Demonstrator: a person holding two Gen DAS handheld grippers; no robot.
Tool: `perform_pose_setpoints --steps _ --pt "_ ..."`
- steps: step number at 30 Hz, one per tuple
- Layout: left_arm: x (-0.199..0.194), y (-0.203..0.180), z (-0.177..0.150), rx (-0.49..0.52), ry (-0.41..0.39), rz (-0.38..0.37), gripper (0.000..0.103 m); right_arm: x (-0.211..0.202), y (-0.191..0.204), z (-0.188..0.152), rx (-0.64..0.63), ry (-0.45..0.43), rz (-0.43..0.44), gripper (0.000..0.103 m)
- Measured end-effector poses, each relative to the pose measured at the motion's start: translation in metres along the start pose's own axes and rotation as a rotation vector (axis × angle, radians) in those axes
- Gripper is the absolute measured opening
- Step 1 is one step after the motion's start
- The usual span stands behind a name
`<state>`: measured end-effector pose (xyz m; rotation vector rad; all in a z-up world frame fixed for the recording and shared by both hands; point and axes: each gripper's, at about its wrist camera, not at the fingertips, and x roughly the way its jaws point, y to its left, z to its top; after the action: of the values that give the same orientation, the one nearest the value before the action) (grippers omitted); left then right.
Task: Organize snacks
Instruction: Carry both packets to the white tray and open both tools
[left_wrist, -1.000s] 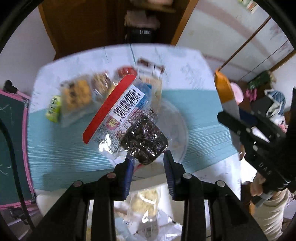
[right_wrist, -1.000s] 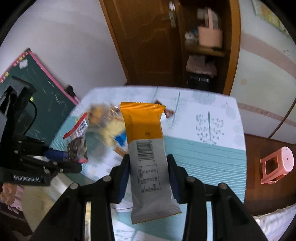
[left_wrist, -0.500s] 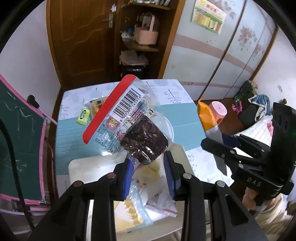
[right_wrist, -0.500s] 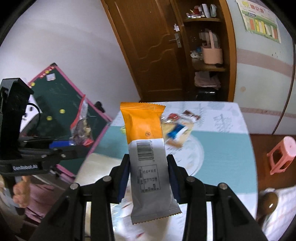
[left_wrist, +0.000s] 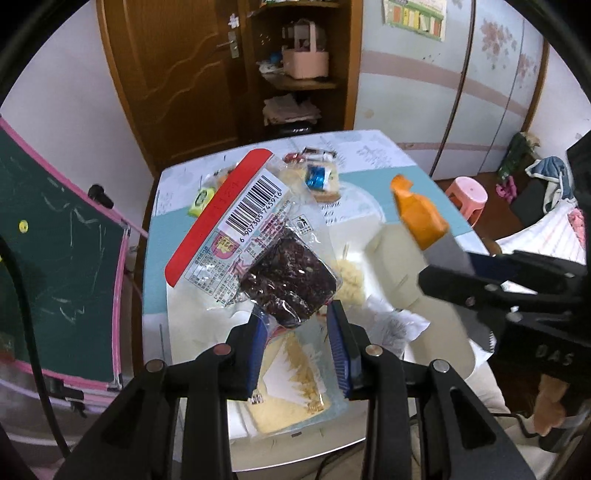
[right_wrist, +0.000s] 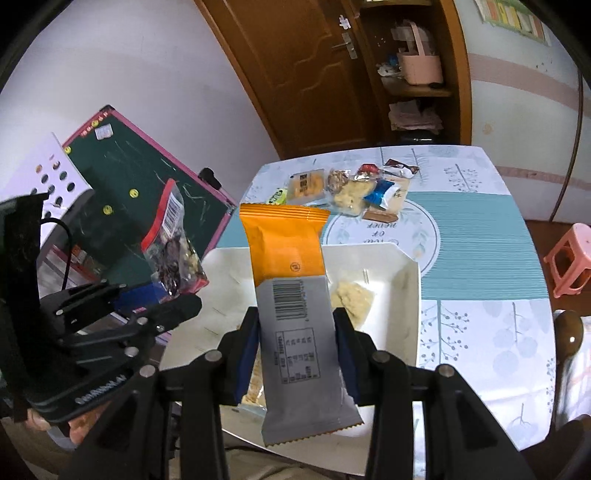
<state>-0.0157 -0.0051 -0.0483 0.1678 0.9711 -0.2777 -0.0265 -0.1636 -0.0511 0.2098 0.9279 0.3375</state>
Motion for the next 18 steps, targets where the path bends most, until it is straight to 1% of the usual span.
perform_pose_setpoints --steps 5,10,15,17,18 --pt "0.019 0.001 -0.011 0.008 0.019 0.037 0.031 0.005 0.000 -0.006 0.009 0.031 -0.022 0.040" --pt "0.026 -0.001 -0.017 -0.002 0.041 0.028 0.031 0.010 -0.001 -0.008 0.018 0.056 -0.035 0.041" --pt "0.031 0.003 -0.018 -0.017 0.057 0.041 0.033 0.014 0.004 -0.008 0.002 0.074 -0.055 0.042" --pt "0.035 0.005 -0.019 -0.026 0.069 0.052 0.046 0.016 0.004 -0.008 -0.001 0.084 -0.058 0.043" --pt "0.035 0.006 -0.020 -0.030 0.072 0.061 0.063 0.017 0.004 -0.009 -0.001 0.090 -0.057 0.043"
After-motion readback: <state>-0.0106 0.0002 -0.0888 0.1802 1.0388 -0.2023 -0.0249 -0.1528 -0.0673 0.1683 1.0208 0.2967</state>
